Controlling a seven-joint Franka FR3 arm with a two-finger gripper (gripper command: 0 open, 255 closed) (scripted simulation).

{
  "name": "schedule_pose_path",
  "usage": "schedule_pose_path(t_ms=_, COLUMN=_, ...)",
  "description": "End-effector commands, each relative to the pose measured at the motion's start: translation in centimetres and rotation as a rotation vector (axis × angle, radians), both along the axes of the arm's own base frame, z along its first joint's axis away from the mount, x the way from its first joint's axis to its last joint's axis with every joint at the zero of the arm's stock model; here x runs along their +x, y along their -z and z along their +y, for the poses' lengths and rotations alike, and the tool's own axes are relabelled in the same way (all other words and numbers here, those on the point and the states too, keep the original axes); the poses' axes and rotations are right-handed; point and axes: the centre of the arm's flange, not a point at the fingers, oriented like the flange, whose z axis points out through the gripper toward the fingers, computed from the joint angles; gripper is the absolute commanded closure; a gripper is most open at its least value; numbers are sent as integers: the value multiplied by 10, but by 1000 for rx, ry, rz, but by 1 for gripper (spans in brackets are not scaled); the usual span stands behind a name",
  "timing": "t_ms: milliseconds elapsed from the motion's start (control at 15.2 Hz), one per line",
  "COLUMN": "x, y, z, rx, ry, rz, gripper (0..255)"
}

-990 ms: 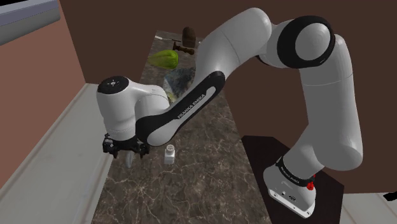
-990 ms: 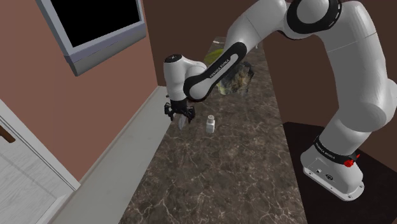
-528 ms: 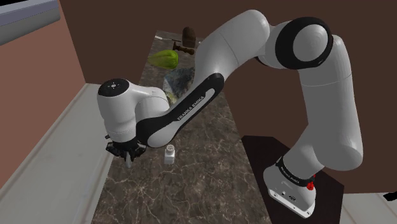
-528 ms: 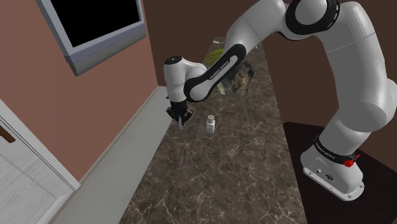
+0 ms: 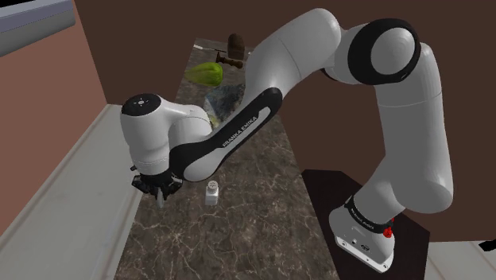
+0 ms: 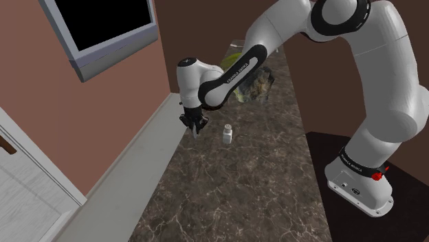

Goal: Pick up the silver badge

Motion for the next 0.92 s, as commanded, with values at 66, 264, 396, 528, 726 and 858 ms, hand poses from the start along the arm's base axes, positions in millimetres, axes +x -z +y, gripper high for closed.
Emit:
schedule_pose_path(t_ms=66, x=0, y=-15, z=0, rx=0, ry=0, rz=0, gripper=255)
schedule_pose_path(t_ms=264, x=0, y=-31, z=0, rx=0, ry=0, rz=0, gripper=255)
schedule_pose_path(t_ms=396, x=0, y=-42, z=0, rx=0, ry=0, rz=0, gripper=255)
schedule_pose_path(t_ms=528, x=0, y=-52, z=0, rx=0, ry=0, rz=0, gripper=255)
schedule_pose_path(t_ms=726, x=0, y=-68, z=0, rx=0, ry=0, rz=0, gripper=255)
schedule_pose_path(t_ms=858, x=0, y=-69, z=0, rx=0, ry=0, rz=0, gripper=255)
